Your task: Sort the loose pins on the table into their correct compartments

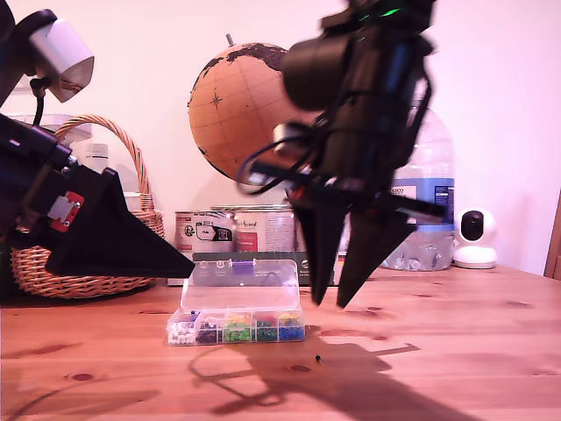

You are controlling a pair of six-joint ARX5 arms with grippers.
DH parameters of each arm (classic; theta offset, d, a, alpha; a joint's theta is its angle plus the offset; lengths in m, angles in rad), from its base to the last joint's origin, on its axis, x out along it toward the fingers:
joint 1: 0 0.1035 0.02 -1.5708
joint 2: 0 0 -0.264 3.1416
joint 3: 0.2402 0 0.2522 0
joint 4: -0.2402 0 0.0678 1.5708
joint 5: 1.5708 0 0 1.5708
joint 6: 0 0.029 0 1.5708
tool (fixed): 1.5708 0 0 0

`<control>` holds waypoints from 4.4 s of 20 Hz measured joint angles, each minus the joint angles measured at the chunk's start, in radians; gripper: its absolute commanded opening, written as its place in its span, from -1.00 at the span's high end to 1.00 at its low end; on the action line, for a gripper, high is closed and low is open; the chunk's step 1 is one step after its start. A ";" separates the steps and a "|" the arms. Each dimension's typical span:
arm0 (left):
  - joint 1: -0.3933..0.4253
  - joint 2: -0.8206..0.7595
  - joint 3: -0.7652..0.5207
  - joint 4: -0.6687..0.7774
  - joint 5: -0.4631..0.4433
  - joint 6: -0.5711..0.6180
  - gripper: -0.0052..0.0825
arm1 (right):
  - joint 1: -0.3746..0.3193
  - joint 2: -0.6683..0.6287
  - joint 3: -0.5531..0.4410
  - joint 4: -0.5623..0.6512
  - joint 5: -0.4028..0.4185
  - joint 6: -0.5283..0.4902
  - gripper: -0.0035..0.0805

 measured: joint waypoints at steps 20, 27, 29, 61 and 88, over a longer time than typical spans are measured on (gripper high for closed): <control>0.000 0.000 0.000 0.000 0.009 0.000 0.94 | 0.021 0.118 0.074 -0.010 0.059 0.032 0.54; 0.000 0.000 0.000 0.000 0.010 -0.001 0.94 | 0.021 0.128 0.074 -0.001 0.050 0.032 0.54; 0.000 0.000 0.000 0.000 0.010 -0.001 0.94 | 0.021 0.147 0.074 -0.001 0.049 0.032 0.54; 0.000 0.000 0.000 -0.001 0.010 -0.001 0.94 | 0.021 0.167 0.074 -0.002 0.026 0.030 0.94; 0.000 0.000 0.000 -0.001 0.010 -0.001 0.94 | 0.045 0.188 0.374 -0.140 0.025 -0.120 0.94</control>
